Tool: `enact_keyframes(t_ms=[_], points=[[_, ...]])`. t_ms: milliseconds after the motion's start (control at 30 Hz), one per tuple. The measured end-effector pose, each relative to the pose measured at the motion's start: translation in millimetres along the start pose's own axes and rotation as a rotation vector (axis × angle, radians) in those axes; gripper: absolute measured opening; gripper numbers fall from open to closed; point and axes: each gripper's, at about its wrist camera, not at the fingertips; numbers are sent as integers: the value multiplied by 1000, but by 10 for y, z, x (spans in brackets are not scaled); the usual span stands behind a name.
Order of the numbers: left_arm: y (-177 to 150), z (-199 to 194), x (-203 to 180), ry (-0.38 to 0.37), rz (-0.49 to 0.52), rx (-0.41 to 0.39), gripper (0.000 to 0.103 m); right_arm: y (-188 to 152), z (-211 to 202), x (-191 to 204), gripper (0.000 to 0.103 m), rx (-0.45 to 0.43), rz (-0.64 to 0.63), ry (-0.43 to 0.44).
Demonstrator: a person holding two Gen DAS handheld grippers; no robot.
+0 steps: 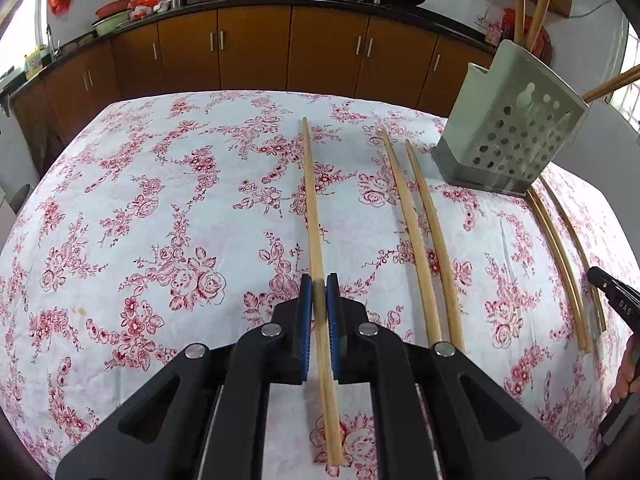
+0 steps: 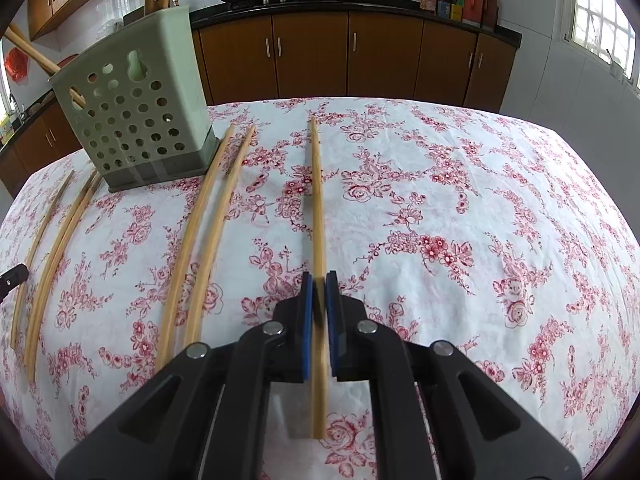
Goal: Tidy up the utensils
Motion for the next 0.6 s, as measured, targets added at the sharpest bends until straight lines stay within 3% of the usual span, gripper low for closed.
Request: enact_keyframes(t_ms=[133, 267, 533, 600], points=[[-34, -25, 12, 8, -6, 8, 10, -41, -28, -3, 9, 2, -3, 1], [-97, -56, -8, 36, 3, 3, 26, -78, -48, -5, 9, 2, -4, 2], [-219, -101, -45, 58, 17, -9, 26, -133, -80, -7, 9, 1, -3, 4], [-239, -112, -45, 58, 15, -9, 21, -153, -87, -7, 9, 2, -3, 6]])
Point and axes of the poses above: each gripper's, at about its wrist camera, not at the fingertips, and z roughly the way its jaws point, x to its left, y to its top, and after that the axes turned 14 degrees about x, right-handed
